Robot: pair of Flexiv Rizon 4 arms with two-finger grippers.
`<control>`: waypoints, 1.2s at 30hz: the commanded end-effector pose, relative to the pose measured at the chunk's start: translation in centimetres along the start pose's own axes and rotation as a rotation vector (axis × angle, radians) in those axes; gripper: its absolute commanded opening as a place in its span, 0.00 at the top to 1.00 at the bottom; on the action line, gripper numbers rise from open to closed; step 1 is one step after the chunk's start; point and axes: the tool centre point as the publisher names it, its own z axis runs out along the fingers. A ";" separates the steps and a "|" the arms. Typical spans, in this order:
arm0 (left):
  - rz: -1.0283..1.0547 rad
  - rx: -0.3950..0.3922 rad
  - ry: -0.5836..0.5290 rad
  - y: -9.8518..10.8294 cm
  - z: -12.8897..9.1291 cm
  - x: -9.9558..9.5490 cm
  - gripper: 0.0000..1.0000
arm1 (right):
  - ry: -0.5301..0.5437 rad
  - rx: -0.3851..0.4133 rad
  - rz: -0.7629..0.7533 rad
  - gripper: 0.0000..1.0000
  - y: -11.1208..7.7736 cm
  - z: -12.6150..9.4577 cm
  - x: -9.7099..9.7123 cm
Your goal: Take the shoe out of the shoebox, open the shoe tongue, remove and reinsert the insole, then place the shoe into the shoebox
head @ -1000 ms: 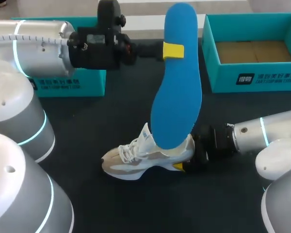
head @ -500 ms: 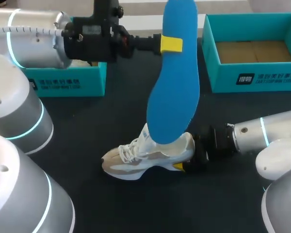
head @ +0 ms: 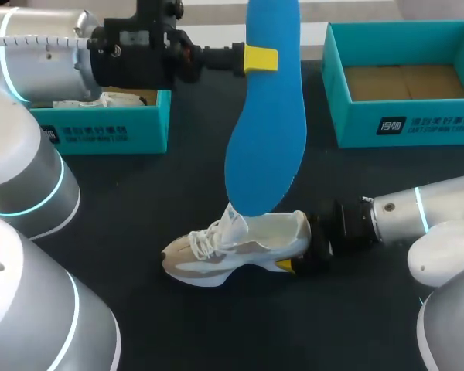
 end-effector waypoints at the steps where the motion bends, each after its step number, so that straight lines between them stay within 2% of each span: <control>1: -0.011 0.003 -0.007 0.1 0.1 -0.1 1.00 | -0.003 0.003 0.000 1.00 -0.2 0.4 -0.1; 36: -0.018 0.004 -0.007 0.2 0.1 0.0 1.00 | -0.003 0.003 0.000 1.00 -0.2 0.4 -0.1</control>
